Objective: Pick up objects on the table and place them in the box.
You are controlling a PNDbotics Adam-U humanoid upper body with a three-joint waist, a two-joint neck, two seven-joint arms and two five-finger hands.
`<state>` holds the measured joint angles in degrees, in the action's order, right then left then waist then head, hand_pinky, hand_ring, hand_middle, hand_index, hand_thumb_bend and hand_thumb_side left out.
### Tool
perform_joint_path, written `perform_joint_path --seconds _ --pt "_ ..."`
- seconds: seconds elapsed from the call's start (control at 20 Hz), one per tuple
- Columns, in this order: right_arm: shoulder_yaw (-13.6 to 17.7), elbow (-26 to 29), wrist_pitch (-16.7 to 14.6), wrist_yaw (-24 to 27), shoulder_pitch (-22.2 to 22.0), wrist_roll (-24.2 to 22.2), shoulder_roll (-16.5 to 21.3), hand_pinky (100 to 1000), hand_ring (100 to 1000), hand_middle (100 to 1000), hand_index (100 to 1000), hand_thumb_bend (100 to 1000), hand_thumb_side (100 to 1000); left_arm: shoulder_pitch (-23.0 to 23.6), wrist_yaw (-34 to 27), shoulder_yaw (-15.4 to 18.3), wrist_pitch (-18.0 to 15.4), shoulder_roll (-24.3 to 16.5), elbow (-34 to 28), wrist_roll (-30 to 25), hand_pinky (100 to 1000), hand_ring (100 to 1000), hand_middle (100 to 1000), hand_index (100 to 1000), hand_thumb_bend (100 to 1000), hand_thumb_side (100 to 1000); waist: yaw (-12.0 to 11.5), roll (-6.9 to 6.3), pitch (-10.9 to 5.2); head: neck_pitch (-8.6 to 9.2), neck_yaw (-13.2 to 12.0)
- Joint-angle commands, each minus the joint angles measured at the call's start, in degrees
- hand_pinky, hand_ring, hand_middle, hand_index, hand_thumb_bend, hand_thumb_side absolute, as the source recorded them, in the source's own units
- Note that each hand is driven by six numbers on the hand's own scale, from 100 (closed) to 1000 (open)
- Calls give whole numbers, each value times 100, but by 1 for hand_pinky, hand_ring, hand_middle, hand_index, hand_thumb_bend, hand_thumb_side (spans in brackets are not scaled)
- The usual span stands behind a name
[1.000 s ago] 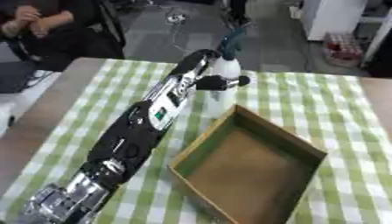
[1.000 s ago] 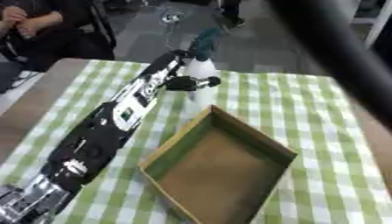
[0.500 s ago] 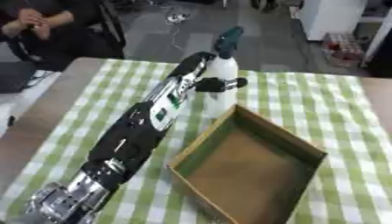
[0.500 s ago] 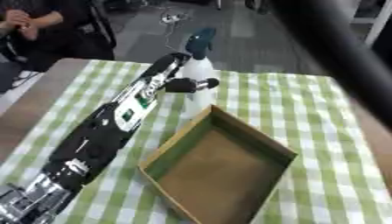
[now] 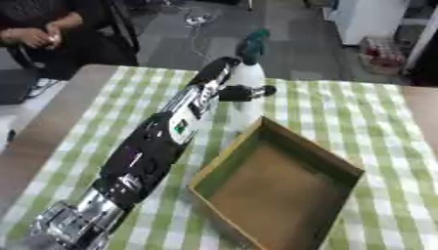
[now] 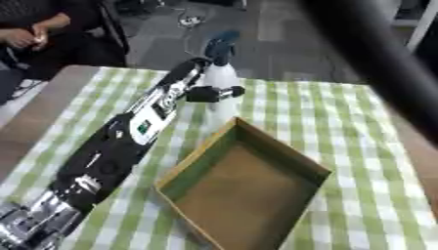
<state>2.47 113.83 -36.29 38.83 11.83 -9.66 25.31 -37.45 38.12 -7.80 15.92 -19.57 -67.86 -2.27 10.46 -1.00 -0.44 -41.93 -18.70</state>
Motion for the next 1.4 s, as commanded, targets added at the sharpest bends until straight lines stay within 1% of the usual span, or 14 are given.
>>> perform_joint_path --seconds 0.05,0.25,0.5,0.55,0.6,0.65,0.7,0.75,0.8,0.85,0.9,1.0,1.15,1.4 --pt "9 76 20 17 82 -6 83 374 488 507 741 217 989 -172 38 79 17 -124 -37 66 719 897 913 915 676 783 5 13 -54 89 -68" --pt "9 76 23 19 82 -7 82 374 488 507 741 217 989 -177 16 98 29 -92 -28 132 713 880 894 893 645 793 6 14 -56 96 -78" --pt "12 76 27 30 97 -4 76 375 488 507 741 218 987 -173 90 111 103 -68 27 244 561 685 752 827 628 729 13 11 -57 113 -94" --pt "13 76 28 33 101 -4 73 375 488 507 741 219 986 -171 128 118 134 -69 52 271 399 552 670 791 634 661 14 10 -56 114 -99" --pt "13 76 29 35 106 -4 71 375 488 507 741 219 986 -172 169 129 162 -68 75 313 316 507 633 773 610 622 16 9 -54 116 -102" --pt "13 76 30 39 111 -5 67 375 488 507 741 219 986 -172 209 140 192 -70 107 358 168 431 583 747 549 616 19 9 -51 121 -104" --pt "13 76 32 41 115 -6 63 375 488 506 740 219 986 -173 241 149 214 -68 135 405 100 360 535 716 484 607 21 8 -48 124 -106" --pt "13 76 33 44 119 -7 60 375 488 506 740 219 986 -170 269 161 237 -71 165 466 100 268 472 685 376 628 23 8 -45 128 -111" --pt "13 76 34 46 123 -8 57 375 488 506 740 219 986 -168 288 167 253 -72 192 527 100 245 457 674 340 637 25 8 -42 130 -114" --pt "14 76 35 47 125 -8 54 374 488 506 740 219 986 -166 306 177 269 -76 214 603 100 138 367 599 112 736 26 8 -39 133 -115" --pt "15 76 35 49 128 -9 52 374 488 506 740 219 986 -163 326 182 280 -79 230 690 100 100 325 567 100 804 27 9 -37 134 -117" --pt "15 76 35 50 130 -9 51 374 488 506 740 220 986 -158 354 191 288 -85 253 883 100 100 277 529 100 795 29 10 -34 130 -118" --pt "17 76 33 54 132 -8 52 375 488 504 740 219 986 -150 312 191 192 -96 265 1131 100 100 109 374 100 771 30 10 -36 132 -121" --pt "25 76 30 59 136 -4 54 375 488 504 740 221 985 -99 235 167 -45 -172 181 1459 100 100 100 307 100 743 29 7 -37 146 -117"
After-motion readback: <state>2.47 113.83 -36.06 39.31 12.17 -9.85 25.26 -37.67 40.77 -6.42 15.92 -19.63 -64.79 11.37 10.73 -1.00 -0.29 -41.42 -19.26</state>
